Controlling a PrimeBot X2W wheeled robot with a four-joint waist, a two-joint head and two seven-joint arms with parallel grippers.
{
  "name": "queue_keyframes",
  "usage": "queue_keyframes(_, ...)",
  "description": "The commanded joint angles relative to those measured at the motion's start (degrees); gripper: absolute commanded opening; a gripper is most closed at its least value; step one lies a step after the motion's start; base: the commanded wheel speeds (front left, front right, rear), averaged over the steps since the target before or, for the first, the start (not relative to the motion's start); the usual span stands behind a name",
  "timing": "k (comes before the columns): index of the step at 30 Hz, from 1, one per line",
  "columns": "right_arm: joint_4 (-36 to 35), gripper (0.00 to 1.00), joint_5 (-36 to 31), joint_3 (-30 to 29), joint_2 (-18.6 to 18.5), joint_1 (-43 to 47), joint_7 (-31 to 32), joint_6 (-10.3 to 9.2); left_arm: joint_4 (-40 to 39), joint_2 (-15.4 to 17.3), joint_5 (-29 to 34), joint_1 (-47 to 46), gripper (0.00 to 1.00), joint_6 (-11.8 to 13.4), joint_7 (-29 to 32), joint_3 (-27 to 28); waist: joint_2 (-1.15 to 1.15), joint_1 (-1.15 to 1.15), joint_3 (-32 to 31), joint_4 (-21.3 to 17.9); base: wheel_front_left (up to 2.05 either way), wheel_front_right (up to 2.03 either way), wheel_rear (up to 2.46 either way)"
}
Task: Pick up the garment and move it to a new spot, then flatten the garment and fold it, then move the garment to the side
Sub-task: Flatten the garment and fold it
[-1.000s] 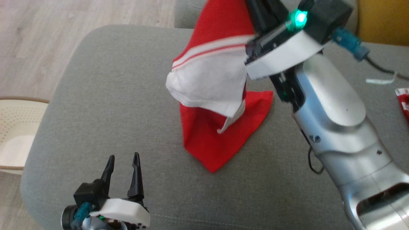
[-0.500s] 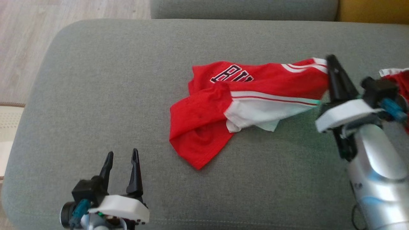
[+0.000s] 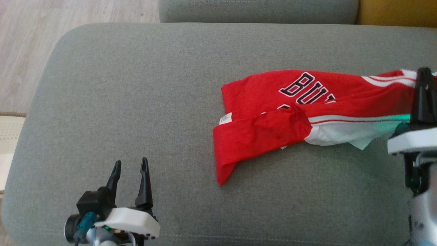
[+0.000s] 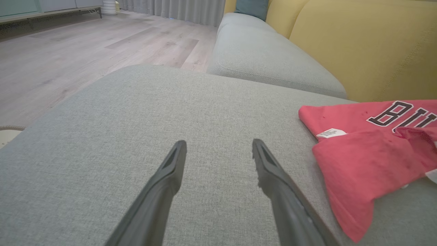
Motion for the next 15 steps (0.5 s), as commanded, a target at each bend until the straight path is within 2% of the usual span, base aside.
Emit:
queue_keyframes(1,-3.9,0.0,-1.0,0.4,0.1,0.2,1.3,0.37,-1.8,-0.2,0.2,-1.5,1.0,0.1,-0.7,1.7,0.0,0.0,0.0,0.1,0.0,0.0,0.0)
queue_keyframes(4,-7.4,0.0,-1.9,-0.6,1.1,1.9,4.8,0.37,-1.7,-0.2,0.1,-1.7,1.0,0.0,-0.7,1.3,0.0,0.0,0.1,0.4,0.0,0.0,0.0)
queue_keyframes(6,-6.4,0.0,-3.0,-1.0,1.1,1.7,6.5,0.37,-1.7,-0.2,0.1,-2.0,1.0,0.0,-0.7,0.9,0.0,0.0,0.4,0.8,0.0,0.0,0.0)
queue_keyframes(13,9.2,0.0,-6.9,-1.9,-2.3,-5.3,7.9,0.37,-1.4,-0.2,0.2,-2.8,1.0,0.0,-0.7,-0.1,0.0,0.0,1.1,3.3,0.0,0.0,0.0)
queue_keyframes(14,9.2,0.0,-6.9,-1.9,-2.3,-5.3,7.9,0.37,-1.4,-0.2,0.2,-2.8,1.0,0.0,-0.7,-0.1,0.0,0.0,1.1,3.3,0.0,0.0,0.0)
queue_keyframes(15,13.8,0.0,-8.1,-2.5,-3.4,-7.5,7.2,0.37,-1.3,-0.2,0.2,-2.7,1.0,0.1,-0.7,-0.2,0.0,0.0,1.2,4.0,0.0,0.0,0.0)
